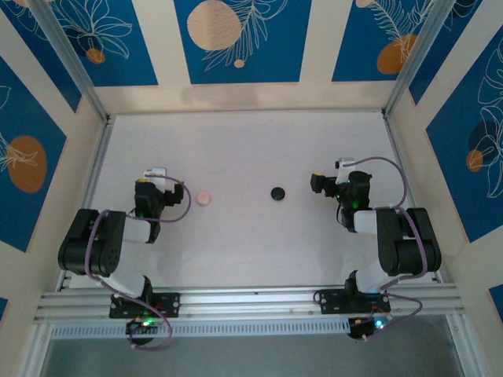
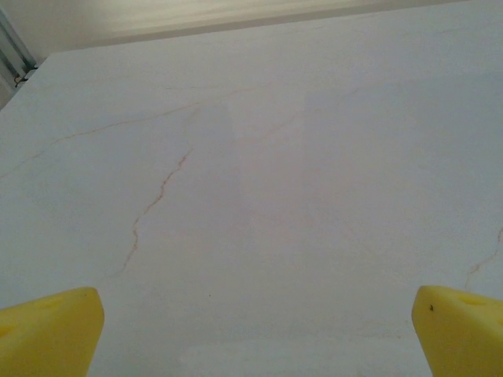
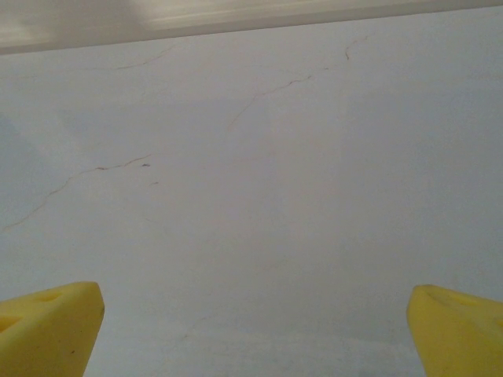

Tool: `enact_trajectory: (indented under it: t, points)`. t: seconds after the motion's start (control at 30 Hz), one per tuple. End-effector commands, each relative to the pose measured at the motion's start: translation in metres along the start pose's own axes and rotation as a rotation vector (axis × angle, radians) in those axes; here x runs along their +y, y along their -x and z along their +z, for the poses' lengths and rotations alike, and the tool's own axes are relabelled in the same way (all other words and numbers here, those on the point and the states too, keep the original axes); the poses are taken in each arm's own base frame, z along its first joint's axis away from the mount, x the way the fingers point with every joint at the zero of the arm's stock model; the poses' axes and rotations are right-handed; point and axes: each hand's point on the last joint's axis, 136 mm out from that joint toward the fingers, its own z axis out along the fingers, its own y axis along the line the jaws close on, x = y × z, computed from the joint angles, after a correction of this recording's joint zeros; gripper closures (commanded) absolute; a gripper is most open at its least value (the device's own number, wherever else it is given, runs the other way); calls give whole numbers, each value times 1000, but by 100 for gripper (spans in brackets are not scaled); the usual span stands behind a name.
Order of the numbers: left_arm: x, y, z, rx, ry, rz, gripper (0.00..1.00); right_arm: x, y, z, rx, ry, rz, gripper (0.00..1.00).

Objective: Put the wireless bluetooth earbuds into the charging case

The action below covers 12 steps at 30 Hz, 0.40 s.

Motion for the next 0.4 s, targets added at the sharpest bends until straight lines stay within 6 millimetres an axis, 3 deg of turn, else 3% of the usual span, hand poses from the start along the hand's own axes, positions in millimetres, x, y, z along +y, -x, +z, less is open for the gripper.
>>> enact_trajectory:
  t: [0.0,0.37]
  points:
    - [-2,13,2,-34,-21,5,0,-3,3,0,-21,-17,-9,1]
    - [-2,14,2,-35,-20,5,0,-3,2,-1,-20,-19,-11,1]
